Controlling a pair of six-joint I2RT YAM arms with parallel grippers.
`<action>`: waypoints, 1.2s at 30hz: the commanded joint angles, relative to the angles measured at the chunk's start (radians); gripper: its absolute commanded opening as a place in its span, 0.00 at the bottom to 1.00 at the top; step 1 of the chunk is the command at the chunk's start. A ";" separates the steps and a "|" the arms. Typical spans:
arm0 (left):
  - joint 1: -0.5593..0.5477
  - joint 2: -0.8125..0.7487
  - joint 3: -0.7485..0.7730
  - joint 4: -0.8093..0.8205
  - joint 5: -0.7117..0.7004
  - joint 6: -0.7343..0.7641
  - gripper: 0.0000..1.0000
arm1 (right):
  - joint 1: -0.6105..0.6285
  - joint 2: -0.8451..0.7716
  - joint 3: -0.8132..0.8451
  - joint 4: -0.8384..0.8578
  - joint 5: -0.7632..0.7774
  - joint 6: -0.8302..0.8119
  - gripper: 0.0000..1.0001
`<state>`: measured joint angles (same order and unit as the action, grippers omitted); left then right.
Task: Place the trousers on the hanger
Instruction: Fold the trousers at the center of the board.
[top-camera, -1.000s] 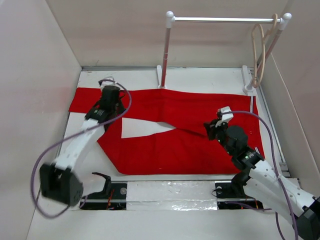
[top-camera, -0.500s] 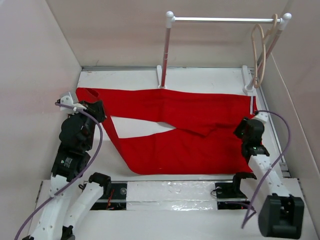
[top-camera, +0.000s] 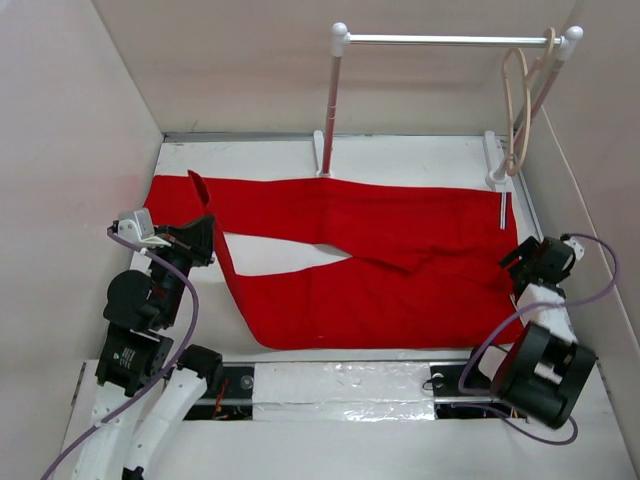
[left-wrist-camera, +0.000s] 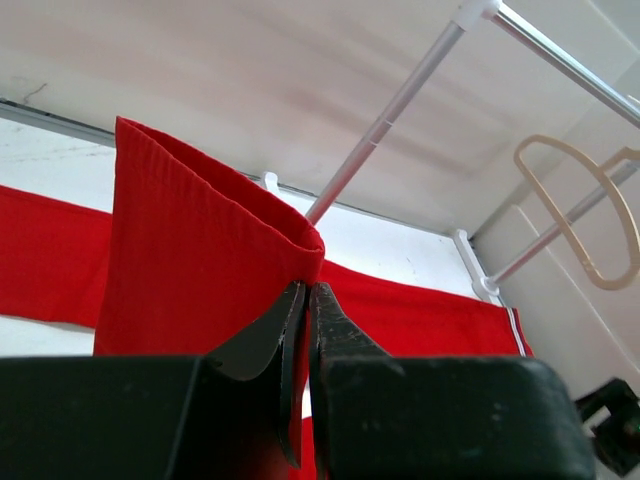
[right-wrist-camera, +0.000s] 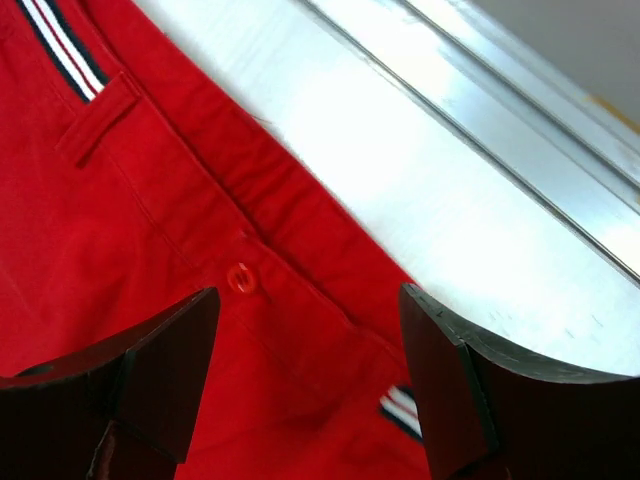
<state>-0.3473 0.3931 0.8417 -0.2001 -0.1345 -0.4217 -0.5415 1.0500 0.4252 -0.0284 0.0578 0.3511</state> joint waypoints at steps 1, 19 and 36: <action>-0.027 -0.017 0.010 0.065 -0.013 0.034 0.00 | -0.037 0.142 0.122 -0.008 -0.162 -0.060 0.78; -0.036 -0.019 0.016 0.045 -0.028 0.044 0.00 | -0.132 0.406 0.193 0.182 -0.483 0.015 0.11; -0.045 -0.034 0.003 0.064 -0.002 0.041 0.00 | -0.106 -0.028 0.094 -0.034 -0.086 0.072 0.73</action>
<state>-0.3813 0.3664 0.8417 -0.2062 -0.1566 -0.3935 -0.6102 1.2037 0.6071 0.0471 -0.1638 0.3882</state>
